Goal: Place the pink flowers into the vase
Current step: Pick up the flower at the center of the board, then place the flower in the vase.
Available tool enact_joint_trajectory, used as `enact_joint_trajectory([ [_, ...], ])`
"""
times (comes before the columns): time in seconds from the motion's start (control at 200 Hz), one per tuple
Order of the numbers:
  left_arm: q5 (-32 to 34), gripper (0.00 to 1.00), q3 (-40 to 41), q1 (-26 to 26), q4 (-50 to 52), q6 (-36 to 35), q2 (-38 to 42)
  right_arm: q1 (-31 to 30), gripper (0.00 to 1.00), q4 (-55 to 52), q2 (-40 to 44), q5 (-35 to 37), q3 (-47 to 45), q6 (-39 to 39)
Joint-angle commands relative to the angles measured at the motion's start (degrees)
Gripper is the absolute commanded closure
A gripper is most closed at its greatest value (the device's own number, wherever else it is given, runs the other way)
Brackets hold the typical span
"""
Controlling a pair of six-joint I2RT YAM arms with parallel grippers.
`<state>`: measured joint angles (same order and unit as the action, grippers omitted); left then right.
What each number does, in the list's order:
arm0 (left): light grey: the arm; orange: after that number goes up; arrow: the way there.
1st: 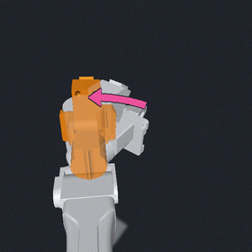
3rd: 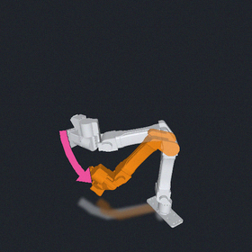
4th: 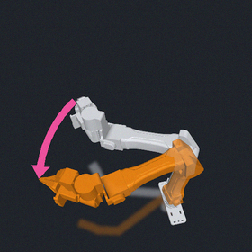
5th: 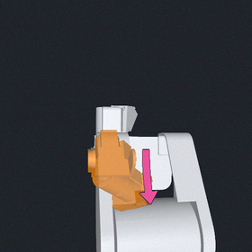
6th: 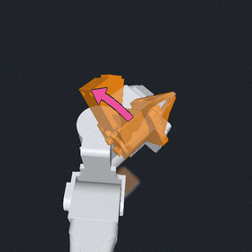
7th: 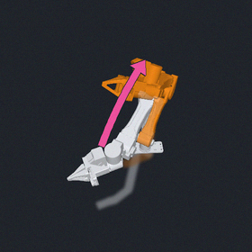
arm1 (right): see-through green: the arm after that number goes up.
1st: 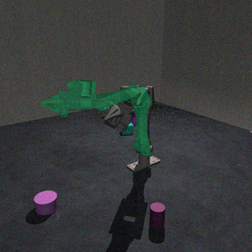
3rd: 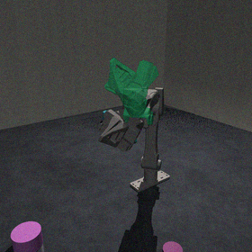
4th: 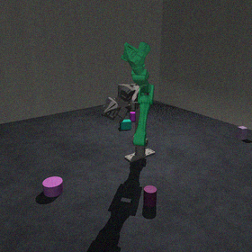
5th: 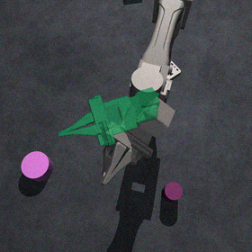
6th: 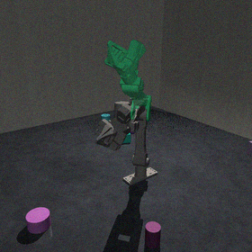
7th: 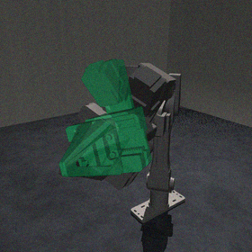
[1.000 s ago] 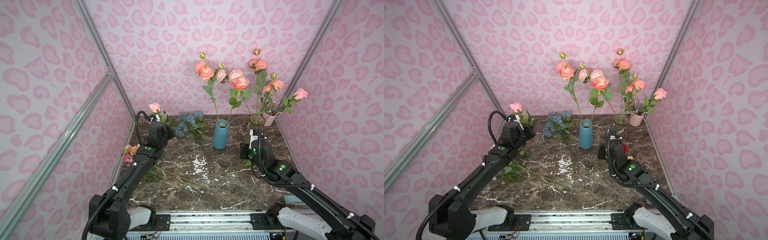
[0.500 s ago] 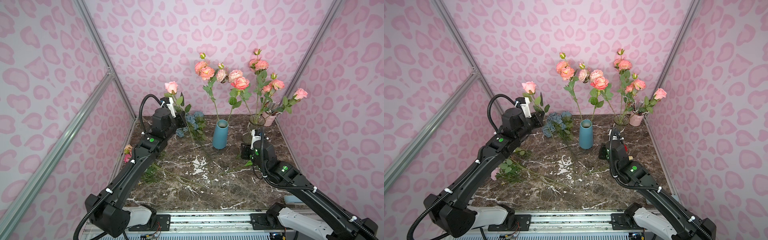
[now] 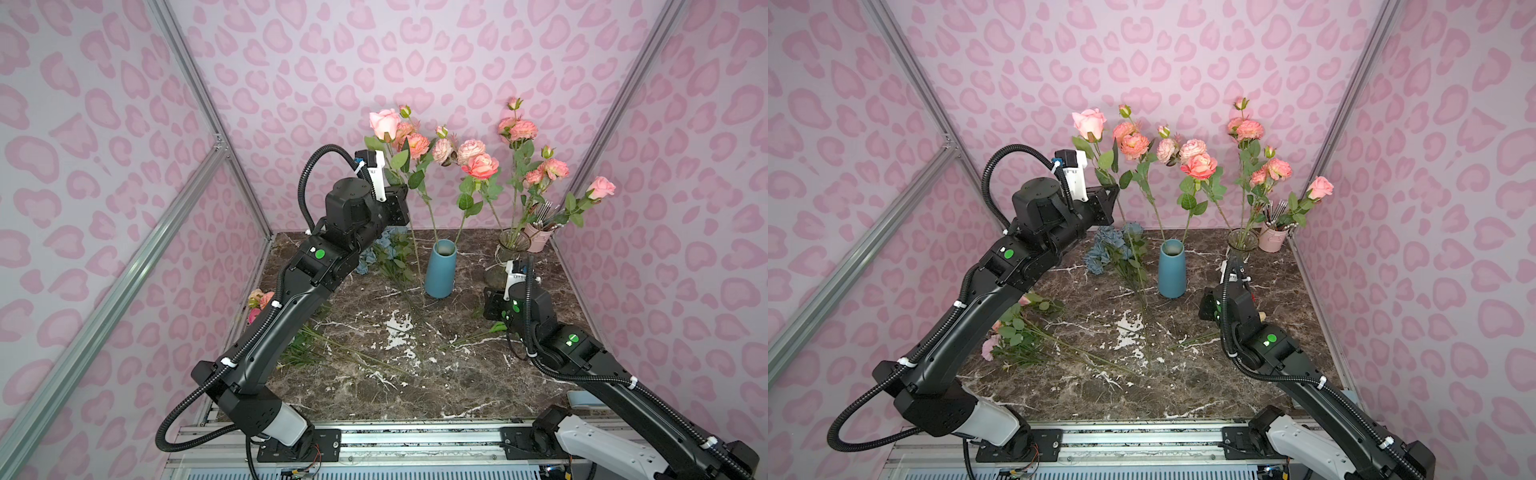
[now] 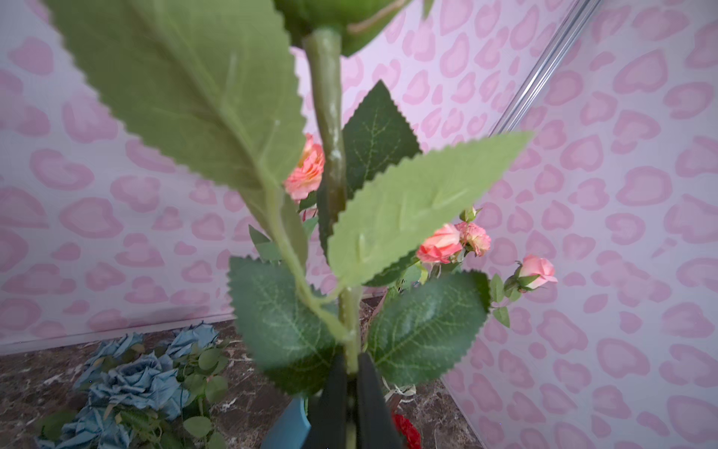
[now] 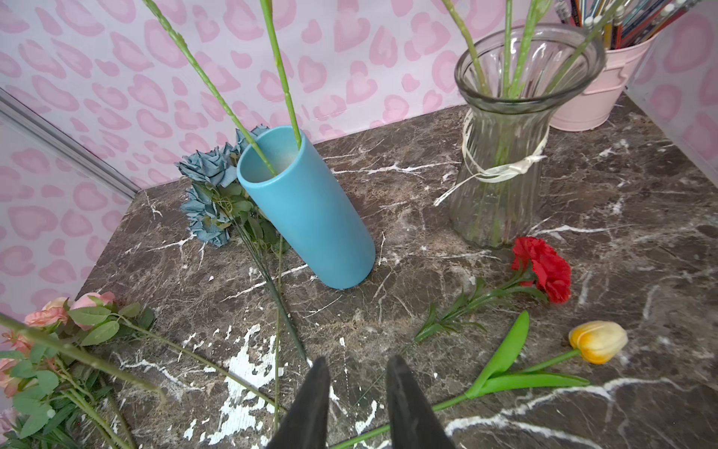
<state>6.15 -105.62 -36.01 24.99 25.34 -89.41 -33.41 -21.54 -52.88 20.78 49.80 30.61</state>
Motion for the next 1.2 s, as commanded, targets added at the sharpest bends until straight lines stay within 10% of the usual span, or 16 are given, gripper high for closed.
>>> enact_joint_trajectory([
  [0.0,1.13,0.96,-1.32,-0.76,-5.02,-1.81,0.50,0.02,0.70,0.45,-0.04,-0.12,0.19,0.58],
  [0.515,5.88,0.96,2.62,-2.74,-30.11,-8.04,-0.75,0.36,0.71,0.71,-1.25,0.00,1.48,0.08],
  [1.195,14.24,0.96,-9.30,-9.47,-29.49,-21.60,-15.27,4.34,0.71,0.76,0.80,-2.05,-0.60,-1.20],
])
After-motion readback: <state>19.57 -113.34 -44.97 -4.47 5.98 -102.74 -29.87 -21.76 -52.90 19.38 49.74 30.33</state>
